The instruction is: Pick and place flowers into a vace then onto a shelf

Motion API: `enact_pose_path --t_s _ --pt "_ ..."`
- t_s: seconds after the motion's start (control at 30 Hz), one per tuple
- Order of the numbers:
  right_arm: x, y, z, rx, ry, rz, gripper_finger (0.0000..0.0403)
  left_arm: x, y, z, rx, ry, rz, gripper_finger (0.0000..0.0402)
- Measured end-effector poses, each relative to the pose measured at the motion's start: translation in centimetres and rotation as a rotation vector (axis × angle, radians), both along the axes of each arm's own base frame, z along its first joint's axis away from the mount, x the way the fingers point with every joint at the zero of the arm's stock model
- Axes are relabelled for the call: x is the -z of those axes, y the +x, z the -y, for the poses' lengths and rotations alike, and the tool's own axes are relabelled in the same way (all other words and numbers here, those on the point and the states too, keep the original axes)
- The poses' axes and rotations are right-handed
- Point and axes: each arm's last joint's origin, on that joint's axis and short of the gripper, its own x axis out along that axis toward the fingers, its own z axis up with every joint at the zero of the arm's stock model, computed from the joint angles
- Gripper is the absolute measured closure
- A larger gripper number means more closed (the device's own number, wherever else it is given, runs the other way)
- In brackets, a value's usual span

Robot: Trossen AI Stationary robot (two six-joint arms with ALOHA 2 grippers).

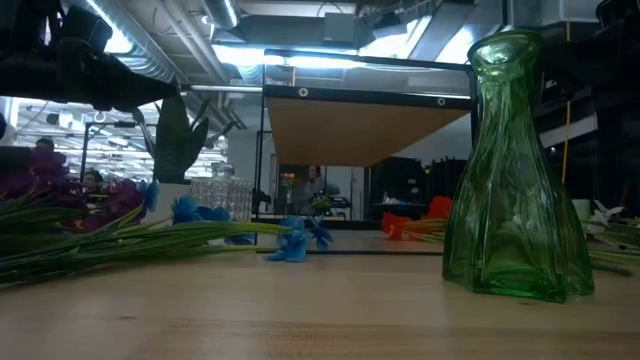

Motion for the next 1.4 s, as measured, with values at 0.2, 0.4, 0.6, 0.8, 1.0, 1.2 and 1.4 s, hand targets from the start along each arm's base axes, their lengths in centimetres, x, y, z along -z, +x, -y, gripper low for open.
enact_pose_path --t_s 0.2,0.4,0.6,0.8,1.0,1.2,1.4 --pt "0.00 0.00 0.00 0.000 0.000 0.000 0.0400 0.01 0.00 0.00 0.000 0.000 0.000 0.0396" --pt "0.00 0.00 0.00 0.000 0.000 0.000 0.0400 0.01 0.00 0.00 0.000 0.000 0.000 0.0396" --pt "0.00 0.00 0.00 0.000 0.000 0.000 0.0400 0.01 0.00 0.00 0.000 0.000 0.000 0.0395" --pt "0.01 0.00 0.00 0.000 0.000 0.000 0.0400 0.00 0.00 0.00 0.000 0.000 0.000 0.0395" --pt "0.00 0.00 0.00 0.000 0.000 0.000 0.0400 0.01 0.00 0.00 0.000 0.000 0.000 0.0395" --pt "-0.01 0.00 0.00 0.000 0.000 0.000 0.0400 0.01 0.00 0.00 0.000 -0.002 0.000 0.0395" --pt "-0.04 0.00 0.08 0.036 -0.071 0.004 0.0400 0.01 0.00 0.00 0.004 -0.082 0.025 0.0396"
